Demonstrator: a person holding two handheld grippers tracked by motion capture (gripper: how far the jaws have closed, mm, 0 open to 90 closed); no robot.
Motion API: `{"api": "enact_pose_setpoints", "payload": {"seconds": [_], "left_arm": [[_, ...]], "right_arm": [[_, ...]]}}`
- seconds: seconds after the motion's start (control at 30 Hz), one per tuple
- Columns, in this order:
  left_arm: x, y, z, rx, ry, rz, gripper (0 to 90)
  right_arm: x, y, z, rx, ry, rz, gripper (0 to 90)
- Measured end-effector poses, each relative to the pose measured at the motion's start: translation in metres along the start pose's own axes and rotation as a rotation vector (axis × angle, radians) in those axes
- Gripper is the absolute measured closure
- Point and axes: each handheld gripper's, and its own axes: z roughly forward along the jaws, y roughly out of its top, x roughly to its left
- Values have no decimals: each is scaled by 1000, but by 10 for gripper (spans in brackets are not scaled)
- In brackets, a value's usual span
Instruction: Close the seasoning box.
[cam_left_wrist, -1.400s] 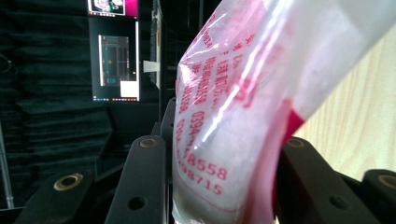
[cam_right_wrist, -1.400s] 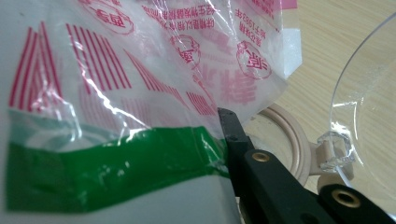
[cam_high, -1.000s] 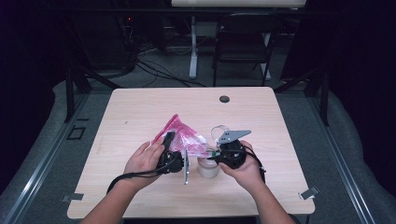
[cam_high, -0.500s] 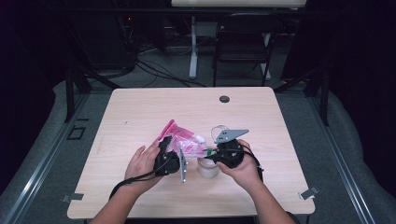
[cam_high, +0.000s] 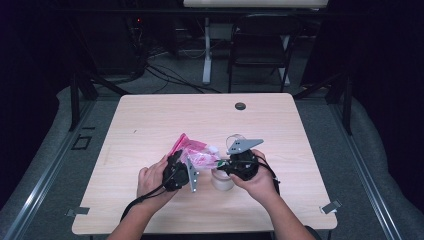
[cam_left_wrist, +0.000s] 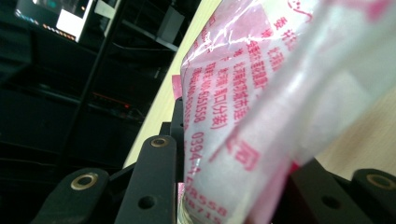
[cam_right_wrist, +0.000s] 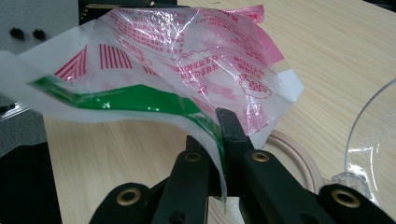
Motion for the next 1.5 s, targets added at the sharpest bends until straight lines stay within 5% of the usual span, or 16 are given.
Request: {"api": "enact_pose_setpoints", "payload": {"seconds": [0.1,0.2,0.33,0.67,1.07,1.5], "left_arm": [[-1,-2,0,10,-10,-14,730],[-7,-5,3,-40,-24,-121,732],[-9,-8,5,-34,-59,-166,735],[-16,-14,10,-19,-105,-177,744],[-18,-16,14,-14,-159,-173,752],[-10,-24,25,-22,-290,-257,755]], "right_arm": [[1,1,1,-1,1,-5,900],[2,1,2,1,-3,-9,900],[2,1,3,2,-5,-10,900],[3,0,6,9,-2,-15,865],[3,1,-1,-42,-10,-8,622],[3,1,-15,-118,-43,-1,533]]}}
